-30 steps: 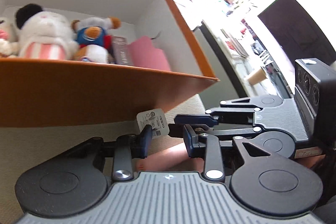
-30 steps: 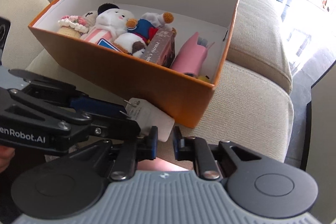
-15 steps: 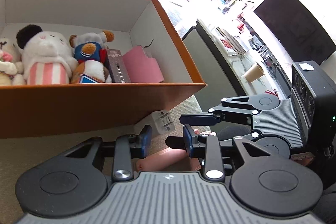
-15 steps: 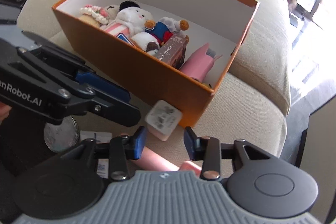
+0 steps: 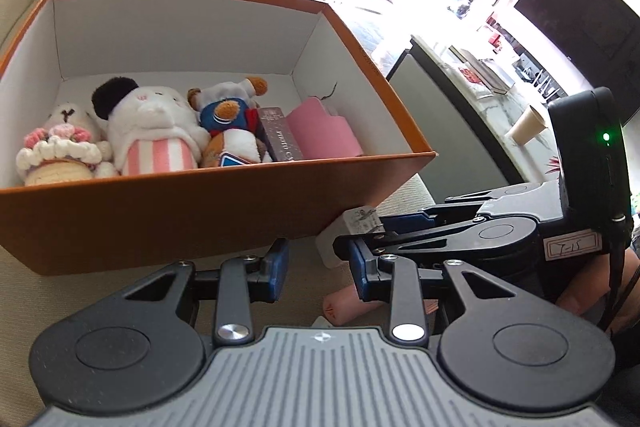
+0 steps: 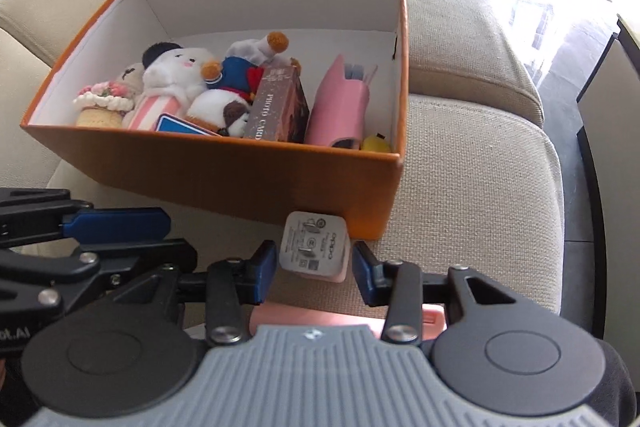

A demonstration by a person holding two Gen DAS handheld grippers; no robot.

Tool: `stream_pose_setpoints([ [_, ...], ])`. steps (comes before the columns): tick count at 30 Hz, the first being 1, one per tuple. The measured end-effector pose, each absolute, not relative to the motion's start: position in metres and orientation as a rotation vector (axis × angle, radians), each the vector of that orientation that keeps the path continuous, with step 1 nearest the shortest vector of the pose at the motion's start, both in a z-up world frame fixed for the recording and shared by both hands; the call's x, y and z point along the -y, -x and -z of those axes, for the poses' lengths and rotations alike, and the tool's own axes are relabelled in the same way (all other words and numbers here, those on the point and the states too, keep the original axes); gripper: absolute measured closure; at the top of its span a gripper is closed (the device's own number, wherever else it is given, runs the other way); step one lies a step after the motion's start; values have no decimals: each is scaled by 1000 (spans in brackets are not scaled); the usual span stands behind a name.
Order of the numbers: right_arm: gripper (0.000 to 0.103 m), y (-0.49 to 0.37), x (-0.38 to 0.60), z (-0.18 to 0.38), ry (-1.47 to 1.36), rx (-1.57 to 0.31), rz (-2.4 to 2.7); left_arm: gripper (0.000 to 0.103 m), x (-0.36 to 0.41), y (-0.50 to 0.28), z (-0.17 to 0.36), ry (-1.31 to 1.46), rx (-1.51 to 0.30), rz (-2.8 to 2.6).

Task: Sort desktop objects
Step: 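Grasp the white charger with the right gripper, then lift the white charger with the right gripper while the left grasps the round compact mirror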

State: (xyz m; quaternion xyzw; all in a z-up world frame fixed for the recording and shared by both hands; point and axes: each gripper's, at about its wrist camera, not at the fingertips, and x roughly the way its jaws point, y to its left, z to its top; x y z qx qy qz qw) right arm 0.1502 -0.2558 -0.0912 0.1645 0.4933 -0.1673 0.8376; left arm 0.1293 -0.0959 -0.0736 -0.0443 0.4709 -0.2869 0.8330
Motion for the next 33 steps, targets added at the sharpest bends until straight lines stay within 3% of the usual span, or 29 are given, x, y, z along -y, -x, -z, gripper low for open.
stream_pose_setpoints([
  [2, 60, -152, 253, 91, -339, -1050, 363, 66, 95, -128, 70, 77, -989, 605],
  [3, 65, -152, 253, 90, -335, -1051, 366, 66, 95, -128, 69, 75, -988, 607],
  [12, 67, -148, 256, 83, -332, -1066, 330, 66, 101, -134, 55, 0, -981, 631],
  [21, 68, -121, 260, 19, -278, -1022, 230, 66, 129, -174, 33, 32, -1094, 732],
  [26, 68, -108, 269, -10, -263, -988, 223, 66, 146, -178, 15, -8, -1041, 786],
  [33, 67, -99, 276, 4, -309, -1001, 216, 64, 145, -141, 23, -127, -1099, 865],
])
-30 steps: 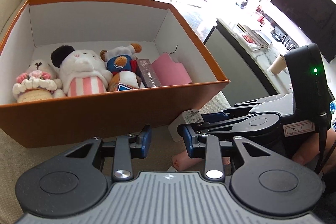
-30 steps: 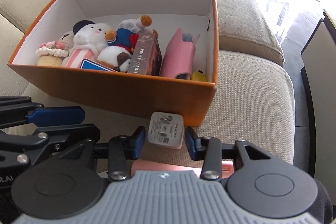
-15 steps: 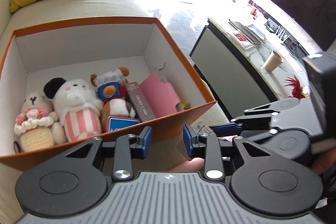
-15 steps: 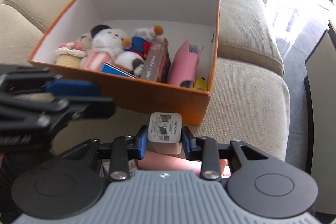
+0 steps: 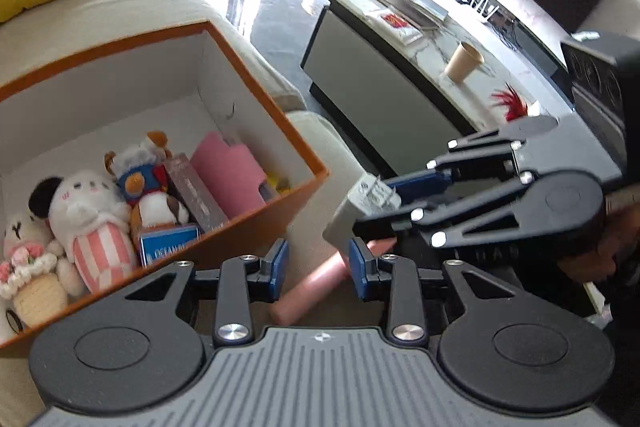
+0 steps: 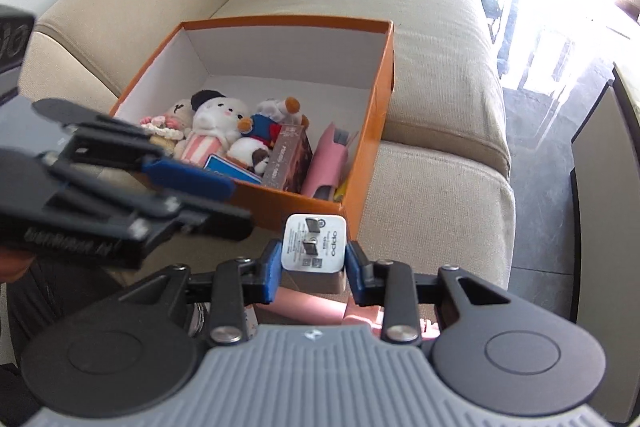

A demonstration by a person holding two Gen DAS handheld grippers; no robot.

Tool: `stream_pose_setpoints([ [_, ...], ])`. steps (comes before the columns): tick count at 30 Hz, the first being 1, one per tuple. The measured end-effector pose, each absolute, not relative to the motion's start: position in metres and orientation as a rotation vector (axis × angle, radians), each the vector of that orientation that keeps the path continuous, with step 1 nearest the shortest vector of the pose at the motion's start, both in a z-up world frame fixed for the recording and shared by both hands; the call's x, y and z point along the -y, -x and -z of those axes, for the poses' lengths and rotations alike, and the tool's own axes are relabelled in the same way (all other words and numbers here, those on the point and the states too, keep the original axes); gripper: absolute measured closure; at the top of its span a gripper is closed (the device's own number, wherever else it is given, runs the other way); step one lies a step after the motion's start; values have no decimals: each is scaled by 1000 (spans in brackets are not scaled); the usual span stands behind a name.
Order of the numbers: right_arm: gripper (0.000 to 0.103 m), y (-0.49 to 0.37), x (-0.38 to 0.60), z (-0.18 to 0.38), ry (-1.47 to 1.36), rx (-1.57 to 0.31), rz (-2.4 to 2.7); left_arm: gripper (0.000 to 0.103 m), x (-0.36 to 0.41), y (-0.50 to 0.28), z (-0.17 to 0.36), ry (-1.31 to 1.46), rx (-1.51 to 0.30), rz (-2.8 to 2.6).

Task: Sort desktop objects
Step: 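Lift the white charger with the right gripper while the left grasps the round compact mirror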

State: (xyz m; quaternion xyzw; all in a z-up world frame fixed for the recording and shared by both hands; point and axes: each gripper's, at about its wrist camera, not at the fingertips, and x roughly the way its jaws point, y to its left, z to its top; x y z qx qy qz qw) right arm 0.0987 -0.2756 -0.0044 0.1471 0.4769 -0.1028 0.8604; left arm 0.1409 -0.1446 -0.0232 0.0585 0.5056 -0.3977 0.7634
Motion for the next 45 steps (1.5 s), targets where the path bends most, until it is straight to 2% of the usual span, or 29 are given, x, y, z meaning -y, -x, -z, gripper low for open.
stream_pose_setpoints([
  [1, 67, -97, 276, 7, -321, -1001, 210, 63, 138, -133, 30, -137, -1114, 869],
  [2, 67, -94, 276, 9, -335, -1000, 206, 52, 133, -128, 39, -146, -1128, 870],
  [3, 67, -92, 276, 11, -347, -999, 203, 46, 127, -124, 50, -155, -1154, 858],
  [8, 67, -83, 271, 16, -369, -996, 199, 46, 98, -117, 95, -242, -1325, 689],
  [12, 67, -76, 266, 22, -389, -1001, 194, 36, 79, -118, 121, -228, -1454, 595],
  [15, 67, -74, 263, 27, -405, -1007, 189, 35, 69, -121, 136, -183, -1500, 514],
  [18, 67, -73, 259, 28, -406, -1007, 183, 26, 60, -120, 145, -100, -1514, 492],
  [22, 67, -73, 257, 30, -406, -1013, 181, 24, 63, -116, 150, -57, -1521, 467],
  [25, 67, -75, 255, 34, -409, -1022, 177, 32, 67, -111, 148, -57, -1505, 454],
  [27, 67, -76, 253, 35, -405, -1025, 172, 54, 65, -105, 141, -51, -1479, 451],
  [34, 67, -76, 251, 37, -400, -1025, 164, 86, 74, -89, 113, -30, -1401, 535],
  [41, 67, -71, 251, 37, -405, -1025, 164, 88, 90, -79, 111, -72, -1358, 535],
  [45, 67, -69, 251, 32, -399, -1016, 162, 89, 84, -78, 89, -76, -1309, 534],
])
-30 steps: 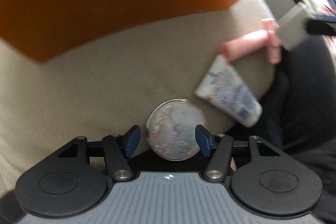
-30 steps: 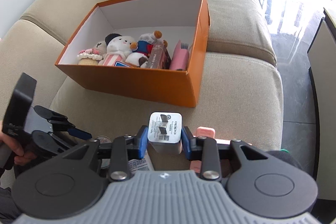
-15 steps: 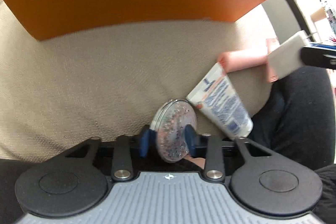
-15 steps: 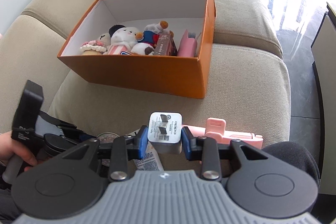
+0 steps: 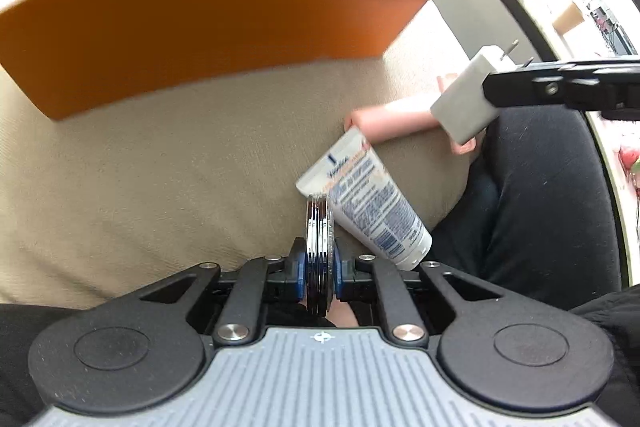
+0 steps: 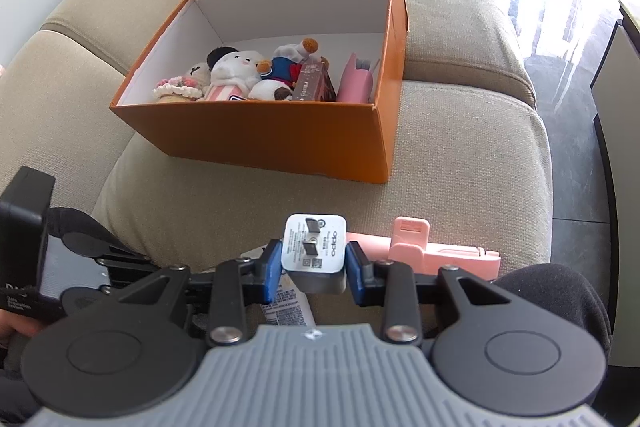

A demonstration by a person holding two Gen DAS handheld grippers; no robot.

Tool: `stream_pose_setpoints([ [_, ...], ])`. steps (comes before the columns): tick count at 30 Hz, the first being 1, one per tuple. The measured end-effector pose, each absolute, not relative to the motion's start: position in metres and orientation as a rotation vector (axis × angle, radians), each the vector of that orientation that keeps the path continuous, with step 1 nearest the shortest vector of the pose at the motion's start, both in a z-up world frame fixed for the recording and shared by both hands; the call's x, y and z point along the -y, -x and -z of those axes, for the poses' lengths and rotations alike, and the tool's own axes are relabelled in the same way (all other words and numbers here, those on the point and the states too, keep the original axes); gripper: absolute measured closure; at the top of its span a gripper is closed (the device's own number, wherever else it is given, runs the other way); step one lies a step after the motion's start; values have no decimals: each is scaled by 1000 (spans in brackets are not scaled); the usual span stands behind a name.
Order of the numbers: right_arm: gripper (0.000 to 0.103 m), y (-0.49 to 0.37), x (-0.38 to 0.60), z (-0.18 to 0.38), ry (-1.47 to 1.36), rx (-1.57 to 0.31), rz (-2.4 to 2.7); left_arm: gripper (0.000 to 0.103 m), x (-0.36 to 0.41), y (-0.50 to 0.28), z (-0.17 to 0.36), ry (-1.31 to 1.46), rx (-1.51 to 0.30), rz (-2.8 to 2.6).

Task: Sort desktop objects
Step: 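Lift the white charger with the right gripper while the left grasps the round compact mirror, then carry the compact mirror and white charger over the orange box with both grippers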

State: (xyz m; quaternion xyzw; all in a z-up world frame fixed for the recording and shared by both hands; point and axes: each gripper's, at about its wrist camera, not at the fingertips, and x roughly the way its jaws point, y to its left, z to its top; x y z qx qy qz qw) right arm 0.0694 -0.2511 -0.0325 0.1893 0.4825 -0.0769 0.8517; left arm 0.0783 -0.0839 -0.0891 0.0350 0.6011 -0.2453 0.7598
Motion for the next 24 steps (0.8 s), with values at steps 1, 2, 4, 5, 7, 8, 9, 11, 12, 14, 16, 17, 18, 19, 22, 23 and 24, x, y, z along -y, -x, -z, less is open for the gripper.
stream_pose_setpoints([
  [1, 67, -70, 251, 30, -393, -1010, 159, 89, 81, -79, 81, -66, -1295, 537],
  [2, 67, -71, 252, 27, -387, -1001, 157, 89, 77, -80, 72, -51, -1280, 539],
  [4, 67, -74, 252, 19, -375, -982, 152, 89, 70, -84, 52, -26, -1236, 545],
  [5, 67, -76, 254, 14, -372, -969, 148, 89, 68, -87, 41, -18, -1213, 550],
  [7, 67, -80, 257, 3, -370, -943, 141, 89, 65, -92, 20, 4, -1161, 563],
  [8, 67, -82, 259, -3, -369, -929, 139, 89, 64, -96, 11, 9, -1139, 569],
  [9, 67, -85, 261, -10, -364, -912, 138, 89, 64, -102, -1, 12, -1111, 578],
  [11, 67, -92, 266, -23, -348, -880, 146, 89, 72, -113, -18, 15, -1063, 597],
  [12, 67, -96, 269, -29, -337, -866, 153, 89, 75, -121, -26, 18, -1040, 607],
  [14, 67, -107, 275, -41, -318, -843, 168, 89, 79, -137, -40, 25, -1006, 620],
  [16, 67, -118, 284, -50, -310, -825, 181, 89, 90, -160, -51, 33, -977, 631],
  [17, 67, -124, 290, -53, -309, -816, 188, 89, 95, -171, -55, 42, -969, 634],
  [18, 67, -130, 295, -56, -308, -809, 196, 89, 101, -184, -56, 50, -961, 641],
  [19, 67, -137, 300, -59, -305, -803, 206, 89, 107, -195, -53, 62, -958, 642],
  [22, 67, -154, 315, -62, -302, -790, 242, 89, 121, -230, -42, 106, -977, 618],
  [23, 67, -159, 321, -62, -304, -788, 254, 89, 126, -242, -36, 126, -990, 610],
  [24, 67, -164, 326, -60, -306, -787, 265, 89, 130, -253, -28, 149, -1008, 603],
])
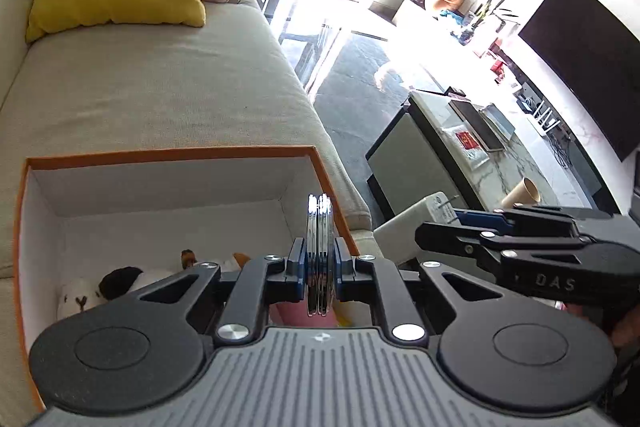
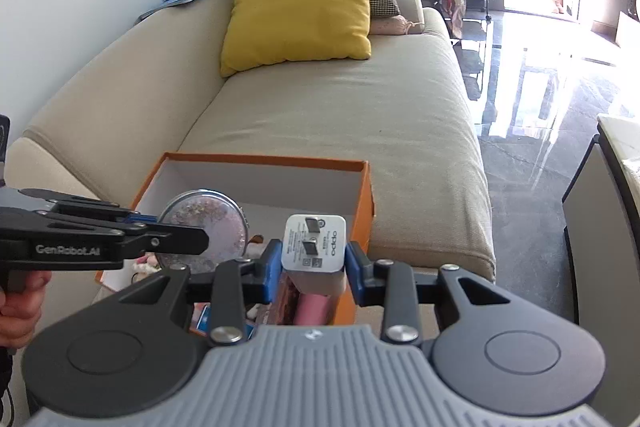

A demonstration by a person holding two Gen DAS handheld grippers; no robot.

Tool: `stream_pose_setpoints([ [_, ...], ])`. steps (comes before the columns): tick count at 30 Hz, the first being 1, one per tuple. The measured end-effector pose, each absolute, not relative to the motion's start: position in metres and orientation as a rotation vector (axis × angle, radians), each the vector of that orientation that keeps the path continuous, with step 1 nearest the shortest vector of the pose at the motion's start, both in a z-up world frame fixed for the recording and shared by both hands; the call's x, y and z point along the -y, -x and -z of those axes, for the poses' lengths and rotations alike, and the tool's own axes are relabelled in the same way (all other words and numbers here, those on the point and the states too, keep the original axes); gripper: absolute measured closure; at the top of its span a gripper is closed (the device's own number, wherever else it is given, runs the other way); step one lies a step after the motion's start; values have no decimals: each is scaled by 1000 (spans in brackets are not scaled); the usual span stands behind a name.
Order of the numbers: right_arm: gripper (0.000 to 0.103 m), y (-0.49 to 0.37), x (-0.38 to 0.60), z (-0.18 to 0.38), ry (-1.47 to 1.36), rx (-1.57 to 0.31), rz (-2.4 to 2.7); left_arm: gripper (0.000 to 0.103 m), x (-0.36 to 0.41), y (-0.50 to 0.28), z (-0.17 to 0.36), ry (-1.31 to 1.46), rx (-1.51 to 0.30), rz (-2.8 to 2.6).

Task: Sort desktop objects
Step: 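Carry the compact mirror and white charger over the orange box with both grippers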

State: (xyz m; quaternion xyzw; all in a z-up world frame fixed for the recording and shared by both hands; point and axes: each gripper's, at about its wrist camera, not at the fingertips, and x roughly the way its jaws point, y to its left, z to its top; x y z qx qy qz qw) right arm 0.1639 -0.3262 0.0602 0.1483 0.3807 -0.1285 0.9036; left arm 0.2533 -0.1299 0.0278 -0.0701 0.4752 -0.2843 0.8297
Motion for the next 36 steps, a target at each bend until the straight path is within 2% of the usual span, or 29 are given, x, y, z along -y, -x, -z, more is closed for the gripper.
stream_pose_setpoints([
  [7, 67, -182, 348, -41, -315, -801, 302, 89, 147, -307, 39, 293, -1115, 568],
  [14, 68, -186, 359, -27, -304, -816, 317, 89, 162, -323, 82, 340, -1211, 545],
  [21, 68, -184, 360, -23, -318, -809, 302, 89, 164, -323, 93, 340, -1250, 493],
  [28, 68, -175, 358, -26, -324, -794, 291, 89, 136, -332, 114, 691, -1357, 290],
  [36, 68, -170, 359, -25, -325, -789, 295, 89, 128, -309, 100, 728, -1336, 278],
])
